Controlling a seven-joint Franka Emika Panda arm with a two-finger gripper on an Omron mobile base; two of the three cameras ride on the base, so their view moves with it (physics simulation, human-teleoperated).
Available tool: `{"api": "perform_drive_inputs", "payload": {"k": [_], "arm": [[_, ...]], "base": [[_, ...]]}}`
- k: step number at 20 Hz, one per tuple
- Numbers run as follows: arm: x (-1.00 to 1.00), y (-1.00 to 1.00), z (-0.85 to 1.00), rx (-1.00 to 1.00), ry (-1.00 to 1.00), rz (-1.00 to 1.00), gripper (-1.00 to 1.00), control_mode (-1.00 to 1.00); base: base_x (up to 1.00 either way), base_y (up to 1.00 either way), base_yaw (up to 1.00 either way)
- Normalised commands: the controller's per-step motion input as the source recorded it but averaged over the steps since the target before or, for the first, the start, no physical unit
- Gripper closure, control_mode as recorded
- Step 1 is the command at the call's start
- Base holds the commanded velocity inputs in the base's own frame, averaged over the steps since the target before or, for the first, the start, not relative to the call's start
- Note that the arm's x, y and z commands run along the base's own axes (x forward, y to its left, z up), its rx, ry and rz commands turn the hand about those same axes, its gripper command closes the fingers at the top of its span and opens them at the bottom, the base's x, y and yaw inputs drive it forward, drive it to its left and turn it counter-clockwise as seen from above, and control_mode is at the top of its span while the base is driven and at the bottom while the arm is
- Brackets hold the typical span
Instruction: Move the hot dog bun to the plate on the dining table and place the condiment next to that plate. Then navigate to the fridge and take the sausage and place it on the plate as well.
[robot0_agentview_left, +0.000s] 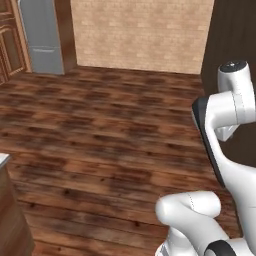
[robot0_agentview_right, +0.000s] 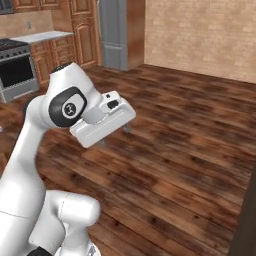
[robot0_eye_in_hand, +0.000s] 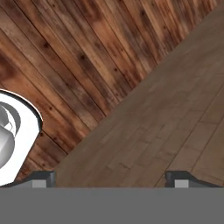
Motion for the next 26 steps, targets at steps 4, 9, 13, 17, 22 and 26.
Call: {"api": "perform_drive_inputs", "payload": {"k": [4,9,13,17,22,26], "arm": [[0.0,0.0,0.0,0.0,0.0,0.0,-1.0,1.0],[0.0,0.0,0.0,0.0,0.0,0.0,-1.0,1.0],[0.0,0.0,0.0,0.0,0.0,0.0,-1.0,1.0],[0.0,0.0,0.0,0.0,0.0,0.0,-1.0,1.0],[0.0,0.0,0.0,0.0,0.0,0.0,-1.0,1.0],[0.0,0.0,0.0,0.0,0.0,0.0,-1.0,1.0]], "base": [[1.0,-0.08,0.14],[1.0,0.0,0.08],[1.0,0.09,0.02],[1.0,0.4,0.0],[1.0,0.59,-0.01],[1.0,0.68,-0.08]]}}
